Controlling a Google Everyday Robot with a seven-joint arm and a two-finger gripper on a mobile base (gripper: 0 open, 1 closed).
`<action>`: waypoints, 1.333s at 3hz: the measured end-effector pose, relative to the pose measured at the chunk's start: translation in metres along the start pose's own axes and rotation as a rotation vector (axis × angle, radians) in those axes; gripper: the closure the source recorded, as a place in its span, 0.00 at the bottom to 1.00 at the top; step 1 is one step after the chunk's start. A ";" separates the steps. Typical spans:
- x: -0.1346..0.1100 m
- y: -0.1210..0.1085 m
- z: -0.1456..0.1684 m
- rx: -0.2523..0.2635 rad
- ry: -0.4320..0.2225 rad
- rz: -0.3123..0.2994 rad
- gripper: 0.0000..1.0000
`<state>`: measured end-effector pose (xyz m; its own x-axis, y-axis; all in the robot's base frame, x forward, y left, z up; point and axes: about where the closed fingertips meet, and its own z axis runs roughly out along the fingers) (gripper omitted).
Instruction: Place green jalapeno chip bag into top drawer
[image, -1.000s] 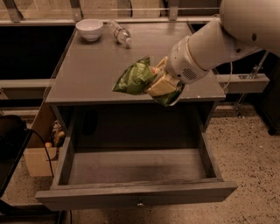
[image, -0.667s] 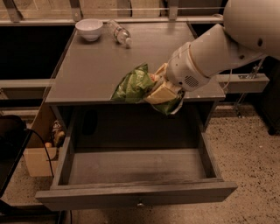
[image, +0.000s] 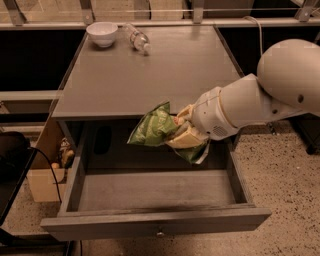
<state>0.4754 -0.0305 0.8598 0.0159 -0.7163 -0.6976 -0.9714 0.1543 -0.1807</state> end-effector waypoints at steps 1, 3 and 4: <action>0.001 0.001 0.003 -0.005 -0.001 -0.003 1.00; 0.024 0.007 0.033 -0.026 -0.010 -0.008 1.00; 0.057 0.011 0.061 -0.010 -0.031 -0.005 1.00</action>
Offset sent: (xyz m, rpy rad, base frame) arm -0.0014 0.0073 -0.0325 0.0024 0.0187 0.0454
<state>0.4804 -0.0286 0.7760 0.0278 -0.6959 -0.7176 -0.9735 0.1441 -0.1774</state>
